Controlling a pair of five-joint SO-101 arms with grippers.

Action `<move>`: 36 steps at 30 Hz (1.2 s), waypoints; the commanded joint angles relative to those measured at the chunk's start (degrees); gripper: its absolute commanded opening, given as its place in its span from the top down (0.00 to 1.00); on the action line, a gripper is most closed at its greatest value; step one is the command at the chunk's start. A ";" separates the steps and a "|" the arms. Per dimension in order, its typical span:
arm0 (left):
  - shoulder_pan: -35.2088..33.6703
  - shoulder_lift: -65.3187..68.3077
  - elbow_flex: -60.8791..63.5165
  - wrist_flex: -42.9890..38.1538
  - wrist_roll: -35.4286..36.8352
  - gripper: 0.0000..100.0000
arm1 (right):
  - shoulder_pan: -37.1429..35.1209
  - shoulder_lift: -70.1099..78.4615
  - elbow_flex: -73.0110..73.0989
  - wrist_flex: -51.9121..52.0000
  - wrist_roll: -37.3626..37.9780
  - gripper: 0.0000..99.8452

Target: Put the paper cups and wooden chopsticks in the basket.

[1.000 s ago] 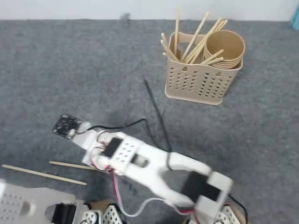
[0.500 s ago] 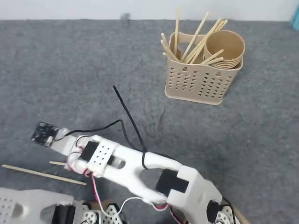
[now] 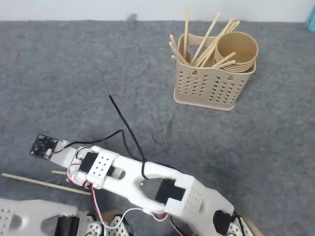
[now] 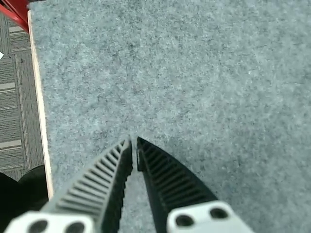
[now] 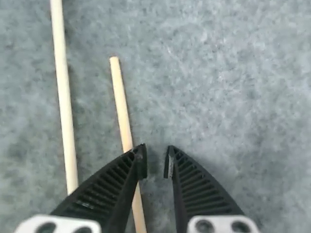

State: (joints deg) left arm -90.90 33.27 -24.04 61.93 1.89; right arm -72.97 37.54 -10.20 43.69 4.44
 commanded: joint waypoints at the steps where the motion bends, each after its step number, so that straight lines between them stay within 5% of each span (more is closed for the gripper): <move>1: -0.18 -0.97 -2.95 -2.02 -0.35 0.98 | 1.36 1.45 -4.22 0.04 0.53 0.90; 10: -0.18 -0.97 -2.86 -2.46 -0.35 0.98 | 1.19 -4.26 -14.15 16.48 0.44 0.90; 28: -0.26 -0.88 -2.77 -2.20 -0.35 0.99 | -1.10 9.19 -17.85 15.69 0.79 0.90; 36: -0.26 -0.88 -1.36 -2.29 -0.35 0.99 | 1.45 5.41 -24.18 28.97 0.62 1.00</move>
State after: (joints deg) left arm -90.90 33.27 -24.04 61.23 1.89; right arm -72.79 46.51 -30.77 66.64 4.79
